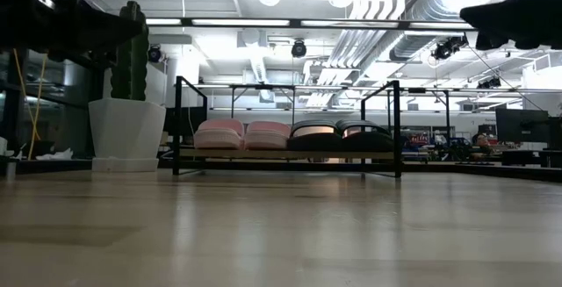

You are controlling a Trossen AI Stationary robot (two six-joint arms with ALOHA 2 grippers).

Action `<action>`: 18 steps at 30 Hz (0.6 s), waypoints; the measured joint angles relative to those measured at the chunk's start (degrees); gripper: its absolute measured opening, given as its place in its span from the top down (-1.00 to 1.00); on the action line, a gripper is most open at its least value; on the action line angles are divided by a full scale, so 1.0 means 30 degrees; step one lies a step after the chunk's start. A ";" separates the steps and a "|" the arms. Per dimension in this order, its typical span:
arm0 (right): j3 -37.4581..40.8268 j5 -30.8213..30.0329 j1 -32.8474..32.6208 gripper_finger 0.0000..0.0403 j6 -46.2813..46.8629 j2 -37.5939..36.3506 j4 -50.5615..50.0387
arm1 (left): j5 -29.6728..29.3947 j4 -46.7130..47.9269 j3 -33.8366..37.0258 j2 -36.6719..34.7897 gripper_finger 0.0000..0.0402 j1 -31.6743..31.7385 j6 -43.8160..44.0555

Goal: Pick and place slides into the shelf
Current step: Return to Home Position

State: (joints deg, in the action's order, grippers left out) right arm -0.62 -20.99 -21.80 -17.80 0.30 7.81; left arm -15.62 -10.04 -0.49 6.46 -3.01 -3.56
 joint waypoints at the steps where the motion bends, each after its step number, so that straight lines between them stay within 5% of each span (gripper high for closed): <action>1: 0.0000 0.0085 0.0005 1.00 0.0147 0.0000 -0.0268 | 0.0267 0.0107 0.0000 0.0000 1.00 0.0007 -0.0133; 18: -0.0022 0.1726 0.0015 1.00 0.0328 0.0167 -0.1674 | 0.0267 0.2304 -0.0007 0.0007 1.00 0.0007 -0.0696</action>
State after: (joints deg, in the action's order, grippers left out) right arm -0.69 -15.81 -21.76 -16.81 0.80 2.79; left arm -14.82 -3.13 -0.51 6.48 -2.98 -5.65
